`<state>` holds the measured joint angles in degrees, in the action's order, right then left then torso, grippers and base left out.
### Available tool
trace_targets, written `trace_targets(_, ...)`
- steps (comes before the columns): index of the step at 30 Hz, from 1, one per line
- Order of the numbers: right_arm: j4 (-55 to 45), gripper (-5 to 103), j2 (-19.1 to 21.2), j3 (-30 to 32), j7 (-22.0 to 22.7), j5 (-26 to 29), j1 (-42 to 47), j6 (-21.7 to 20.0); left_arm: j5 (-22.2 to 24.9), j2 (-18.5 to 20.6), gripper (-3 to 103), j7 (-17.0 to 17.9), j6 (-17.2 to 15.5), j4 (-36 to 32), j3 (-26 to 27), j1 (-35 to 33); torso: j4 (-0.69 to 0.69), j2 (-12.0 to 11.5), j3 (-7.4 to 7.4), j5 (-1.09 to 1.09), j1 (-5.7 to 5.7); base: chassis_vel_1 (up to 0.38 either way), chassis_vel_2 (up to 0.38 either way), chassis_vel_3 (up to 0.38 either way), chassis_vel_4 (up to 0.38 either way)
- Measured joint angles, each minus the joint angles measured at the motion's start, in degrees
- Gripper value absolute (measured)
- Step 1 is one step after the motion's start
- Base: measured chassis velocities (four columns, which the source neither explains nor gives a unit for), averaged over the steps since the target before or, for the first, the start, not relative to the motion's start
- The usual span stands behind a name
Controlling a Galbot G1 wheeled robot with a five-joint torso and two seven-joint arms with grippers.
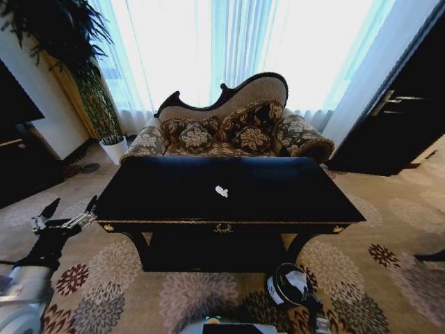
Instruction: Move to the front of the table and place the trash on the table into the trash bin.
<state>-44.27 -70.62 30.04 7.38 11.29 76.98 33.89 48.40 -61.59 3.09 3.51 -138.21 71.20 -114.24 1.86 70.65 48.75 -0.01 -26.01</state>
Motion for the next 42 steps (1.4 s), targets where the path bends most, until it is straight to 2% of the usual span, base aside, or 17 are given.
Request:
trace_targets(6,0.58,12,-0.26,-0.54,-0.04,-0.31,-1.21,-0.01,0.0,0.0,100,0.0,0.0,0.0,0.0,0.0,-0.01,0.0,0.0,-0.01,0.0,0.0,0.0,0.0,0.0)
trace_targets(8,0.41,23,-0.39,-0.67,0.02,-0.38,-1.49,-0.16,0.0,0.0,100,0.0,0.0,0.0,0.0,0.0,0.0,0.0,0.0,-0.01,0.0,0.0,0.0,0.0,0.0)
trace_targets(9,0.41,23,-0.39,-0.67,0.02,-0.38,-1.49,-0.16,0.0,0.0,100,0.0,0.0,0.0,0.0,0.0,0.0,0.0,0.0,-0.01,0.0,0.0,0.0,0.0,0.0)
trace_targets(12,-0.02,39,-0.58,-0.87,0.13,-0.42,-1.48,-0.36,0.0,0.0,100,0.0,0.0,0.0,0.0,0.0,0.0,0.0,0.0,-0.01,0.0,0.0,0.0,0.0,0.0)
trace_targets(14,-0.08,39,-0.64,-0.89,0.15,-0.45,-1.44,-0.4,0.0,0.0,100,0.0,-0.01,0.0,0.0,0.0,-0.01,0.0,0.0,-0.01,0.0,0.0,0.0,0.0,0.0)
trace_targets(18,-1.46,61,-1.09,-0.96,0.33,-0.24,-0.7,-1.05,0.0,0.0,100,0.0,0.0,0.0,0.0,0.0,0.0,0.0,0.0,0.0,0.0,0.0,0.0,0.0,0.0)
trace_targets(19,-1.46,61,-1.09,-0.96,0.33,-0.24,-0.7,-1.05,0.0,0.0,100,0.0,0.0,0.0,0.0,0.0,0.0,0.0,0.0,0.0,0.0,0.0,0.0,0.0,0.0)
trace_targets(20,-1.96,67,-1.22,-1.09,0.39,-0.24,-0.53,-1.33,0.0,0.0,100,0.0,-0.01,0.0,0.0,0.0,0.0,0.0,0.0,0.0,0.0,0.0,0.0,0.0,0.0)
trace_targets(21,-1.8,78,-1.18,-1.22,1.02,-0.52,-0.99,-2.11,0.0,0.0,100,0.0,0.0,0.0,0.0,0.0,0.0,0.0,0.0,0.0,0.0,0.0,0.0,0.0,0.0)
trace_targets(24,-1.5,93,-0.83,-1.2,2.14,-1.26,-2.2,-3.2,0.0,0.0,100,0.0,0.0,0.0,0.0,0.0,-0.01,0.0,0.0,0.0,0.0,0.0,0.0,0.0,0.0)
trace_targets(27,-1.27,99,-0.56,-1.17,3.54,-2.65,-2.98,-4.94,0.0,0.0,100,0.0,0.0,0.0,0.0,0.0,0.0,0.0,0.0,0.0,0.0,0.0,0.0,0.0,0.0)
trace_targets(30,0.11,100,-0.21,-1.15,5.72,-5.36,-4.08,-7.08,0.0,0.0,100,0.0,0.0,0.0,0.0,0.0,-0.01,0.0,0.0,0.0,0.0,0.0,0.0,0.0,0.0)
trace_targets(33,4.22,100,0.79,-0.88,9.18,-10.96,-6.74,-11.94,0.0,0.0,100,0.0,0.0,0.0,0.0,0.0,0.01,0.0,0.0,0.0,0.0,0.0,0.0,0.0,0.0)
trace_targets(35,5.94,100,1.41,-0.56,11.34,-13.67,-8.58,-13.31,0.0,0.0,100,0.0,0.0,0.0,0.0,0.0,0.0,0.0,0.0,0.01,0.0,0.0,0.0,0.0,0.0)
trace_targets(36,5.94,100,1.41,-0.56,11.34,-13.67,-8.58,-13.31,0.0,0.0,100,0.0,0.0,0.0,0.0,0.0,0.0,0.0,0.0,0.01,0.0,0.0,0.0,0.0,0.0)
trace_targets(39,5.28,100,1.96,-0.22,14.58,-18.69,-9.0,-15.61,0.0,0.0,100,0.0,0.0,0.0,0.0,0.0,-0.01,0.0,0.0,-0.03,0.0,0.0,0.0,0.0,0.0)
trace_targets(42,2.33,100,1.77,-0.38,14.66,-19.3,-7.37,-16.59,0.0,0.0,100,0.0,0.0,0.0,0.0,0.0,-0.01,0.0,0.0,-0.01,0.0,0.0,0.0,0.0,0.0)
